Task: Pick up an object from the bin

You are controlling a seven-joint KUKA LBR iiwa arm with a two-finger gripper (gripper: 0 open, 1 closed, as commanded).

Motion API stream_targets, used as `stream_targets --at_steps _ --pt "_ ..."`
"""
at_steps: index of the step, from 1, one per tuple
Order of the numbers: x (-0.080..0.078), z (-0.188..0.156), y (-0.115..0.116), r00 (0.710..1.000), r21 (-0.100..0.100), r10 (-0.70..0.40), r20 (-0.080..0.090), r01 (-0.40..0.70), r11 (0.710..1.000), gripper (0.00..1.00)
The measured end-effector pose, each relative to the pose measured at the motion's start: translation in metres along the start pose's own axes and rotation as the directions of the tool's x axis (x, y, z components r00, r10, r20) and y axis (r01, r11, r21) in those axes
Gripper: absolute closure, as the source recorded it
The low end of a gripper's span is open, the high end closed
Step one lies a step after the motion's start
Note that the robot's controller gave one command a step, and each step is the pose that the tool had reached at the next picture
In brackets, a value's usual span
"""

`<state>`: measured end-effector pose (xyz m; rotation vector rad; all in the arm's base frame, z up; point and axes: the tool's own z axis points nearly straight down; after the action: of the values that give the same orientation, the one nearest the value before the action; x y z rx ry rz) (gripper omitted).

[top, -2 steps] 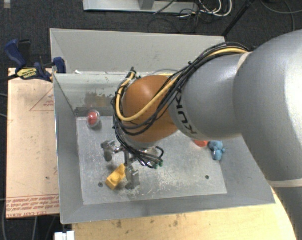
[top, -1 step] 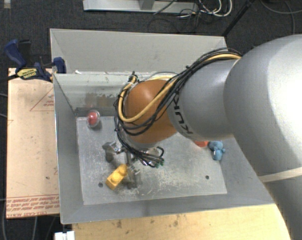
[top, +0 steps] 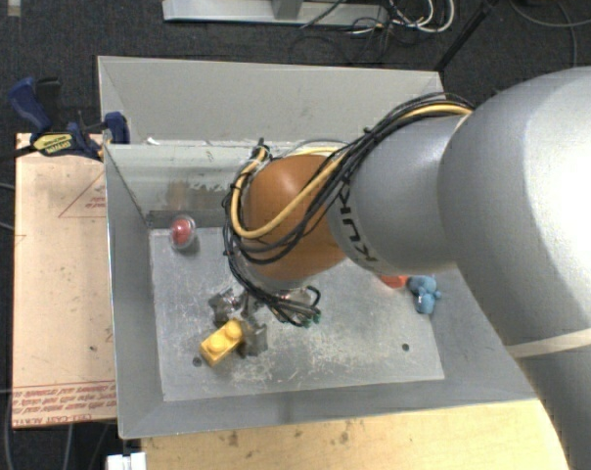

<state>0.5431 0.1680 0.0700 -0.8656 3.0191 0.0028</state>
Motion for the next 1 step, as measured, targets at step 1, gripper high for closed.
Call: stream_targets --at_steps 1 --pt "-0.0088 -0.1067 -0.0030 0.999 0.004 -0.037 0.010 0.037 0.999 1.00"
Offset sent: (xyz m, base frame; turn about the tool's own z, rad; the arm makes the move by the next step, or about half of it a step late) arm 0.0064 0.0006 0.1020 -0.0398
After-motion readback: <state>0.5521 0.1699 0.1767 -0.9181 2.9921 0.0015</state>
